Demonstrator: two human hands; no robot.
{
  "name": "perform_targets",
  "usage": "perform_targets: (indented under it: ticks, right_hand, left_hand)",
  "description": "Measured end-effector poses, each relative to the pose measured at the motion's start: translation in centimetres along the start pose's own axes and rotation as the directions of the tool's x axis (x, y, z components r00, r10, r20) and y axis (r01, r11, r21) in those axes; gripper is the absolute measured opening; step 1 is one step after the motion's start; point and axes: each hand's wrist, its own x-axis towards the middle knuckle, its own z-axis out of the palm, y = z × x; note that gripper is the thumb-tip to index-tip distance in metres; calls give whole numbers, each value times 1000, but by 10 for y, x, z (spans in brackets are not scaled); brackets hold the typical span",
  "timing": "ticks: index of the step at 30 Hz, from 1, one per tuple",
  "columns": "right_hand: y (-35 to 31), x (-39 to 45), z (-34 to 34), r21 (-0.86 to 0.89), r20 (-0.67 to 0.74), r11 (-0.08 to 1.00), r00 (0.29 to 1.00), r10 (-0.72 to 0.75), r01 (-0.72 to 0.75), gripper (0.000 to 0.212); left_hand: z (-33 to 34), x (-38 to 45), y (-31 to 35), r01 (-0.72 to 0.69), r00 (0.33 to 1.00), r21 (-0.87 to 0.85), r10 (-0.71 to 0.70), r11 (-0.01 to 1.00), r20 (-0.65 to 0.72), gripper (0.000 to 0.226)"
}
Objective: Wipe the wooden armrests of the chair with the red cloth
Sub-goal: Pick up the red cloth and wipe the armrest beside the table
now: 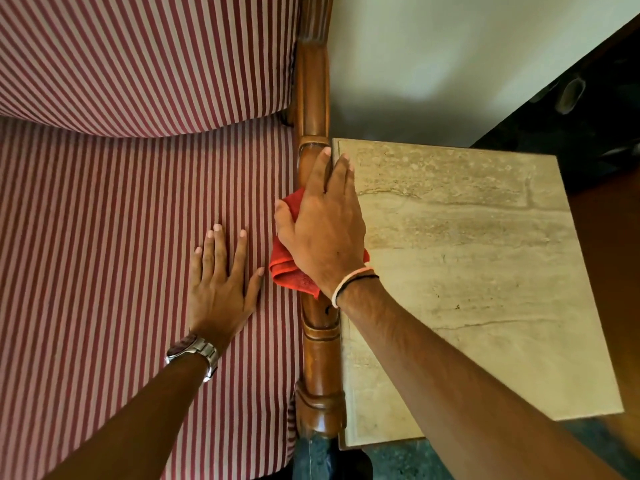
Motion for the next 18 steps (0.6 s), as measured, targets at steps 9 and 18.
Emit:
perform_targets:
  ticks: [9, 18]
  right_hand:
    - [10, -52, 5, 15, 31, 1000, 999, -9, 9, 88]
    - [18, -96, 9, 51, 40, 999, 999, 1, -3, 102]
  left_hand:
    - [10, -30, 7, 45, 999, 5, -45, 999, 9, 78]
    - [11, -50, 11, 53, 998, -26, -53, 998, 16, 74]
